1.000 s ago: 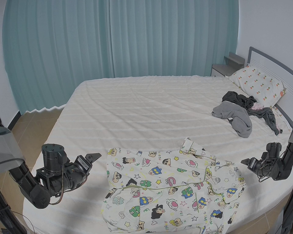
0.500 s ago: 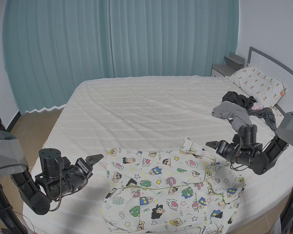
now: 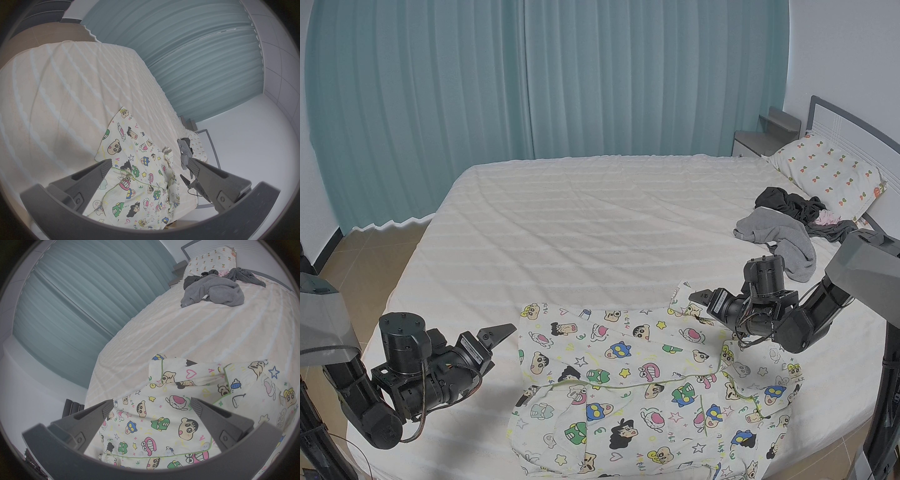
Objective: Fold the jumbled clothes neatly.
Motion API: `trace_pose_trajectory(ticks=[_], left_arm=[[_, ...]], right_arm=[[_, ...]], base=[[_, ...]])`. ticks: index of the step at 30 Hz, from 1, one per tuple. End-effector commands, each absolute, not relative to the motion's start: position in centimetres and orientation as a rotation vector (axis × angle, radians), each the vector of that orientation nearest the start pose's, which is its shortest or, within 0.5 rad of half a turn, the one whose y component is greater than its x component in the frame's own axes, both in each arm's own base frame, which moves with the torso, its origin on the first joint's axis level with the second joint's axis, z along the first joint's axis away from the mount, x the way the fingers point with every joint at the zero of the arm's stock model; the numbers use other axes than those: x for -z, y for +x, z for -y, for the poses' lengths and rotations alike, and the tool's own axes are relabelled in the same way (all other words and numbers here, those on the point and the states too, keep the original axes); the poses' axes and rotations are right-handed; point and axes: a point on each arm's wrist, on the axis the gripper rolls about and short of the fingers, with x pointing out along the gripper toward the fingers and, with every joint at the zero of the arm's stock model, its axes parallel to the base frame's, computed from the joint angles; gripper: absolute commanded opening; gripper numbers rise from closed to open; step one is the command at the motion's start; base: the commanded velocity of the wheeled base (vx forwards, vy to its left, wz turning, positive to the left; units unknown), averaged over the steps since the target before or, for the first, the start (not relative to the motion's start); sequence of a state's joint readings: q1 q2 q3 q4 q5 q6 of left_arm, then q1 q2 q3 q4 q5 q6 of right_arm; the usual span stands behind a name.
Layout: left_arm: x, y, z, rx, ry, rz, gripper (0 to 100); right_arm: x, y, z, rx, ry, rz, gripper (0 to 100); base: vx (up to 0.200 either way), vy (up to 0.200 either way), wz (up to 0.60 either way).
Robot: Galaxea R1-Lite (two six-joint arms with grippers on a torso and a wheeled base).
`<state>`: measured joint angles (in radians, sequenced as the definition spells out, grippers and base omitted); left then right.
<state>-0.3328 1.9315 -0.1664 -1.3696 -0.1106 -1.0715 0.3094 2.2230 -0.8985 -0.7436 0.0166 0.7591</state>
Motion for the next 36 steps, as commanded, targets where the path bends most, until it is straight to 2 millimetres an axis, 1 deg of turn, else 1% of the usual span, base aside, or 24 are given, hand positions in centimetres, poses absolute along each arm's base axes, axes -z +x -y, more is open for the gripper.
trace_pose_trajectory(ticks=[1, 3, 14, 21, 23, 26, 27, 30, 36], left_arm=[[-5.5, 22.6, 8.2, 0.186, -0.994, -0.594, 100], [-5.5, 22.6, 8.3, 0.186, -0.993, -0.596, 100], [-5.6, 22.7, 8.3, 0.185, -0.994, -0.586, 100], [-5.5, 22.7, 8.2, 0.183, -0.99, -0.587, 100], [-5.6, 22.6, 8.2, 0.184, -0.989, -0.586, 100], [-5.5, 22.7, 8.2, 0.183, -0.987, -0.586, 100], [-5.5, 22.7, 8.2, 0.183, -0.987, -0.586, 100], [-5.5, 22.7, 8.2, 0.183, -0.991, -0.585, 100], [-5.3, 22.8, 8.3, 0.176, -0.987, -0.593, 100]], right_arm=[[-2.9, 36.5, -11.8, -0.08, 0.644, -0.671, 100], [-2.9, 36.4, -11.8, -0.081, 0.643, -0.673, 100], [-2.7, 36.6, -12.3, -0.089, 0.641, -0.671, 100], [-2.7, 36.4, -13.3, -0.115, 0.634, -0.676, 100], [-2.3, 36.6, -13.8, -0.121, 0.636, -0.681, 100], [-1.9, 37.5, -14.5, -0.108, 0.664, -0.673, 100], [-1.9, 37.5, -14.5, -0.108, 0.664, -0.673, 100], [-0.4, 39.1, -14.9, -0.063, 0.655, -0.648, 100], [1.2, 40.4, -15.1, -0.019, 0.637, -0.679, 100]], base=[[-0.2, -0.2, 0.0], [-0.2, -0.2, 0.0], [0.0, 0.0, 0.0], [0.0, 0.0, 0.0], [0.0, 0.0, 0.0], [0.133, 0.0, 0.0], [0.2, 0.0, 0.0], [0.2, 0.0, 0.0], [0.0, 0.0, 0.0]])
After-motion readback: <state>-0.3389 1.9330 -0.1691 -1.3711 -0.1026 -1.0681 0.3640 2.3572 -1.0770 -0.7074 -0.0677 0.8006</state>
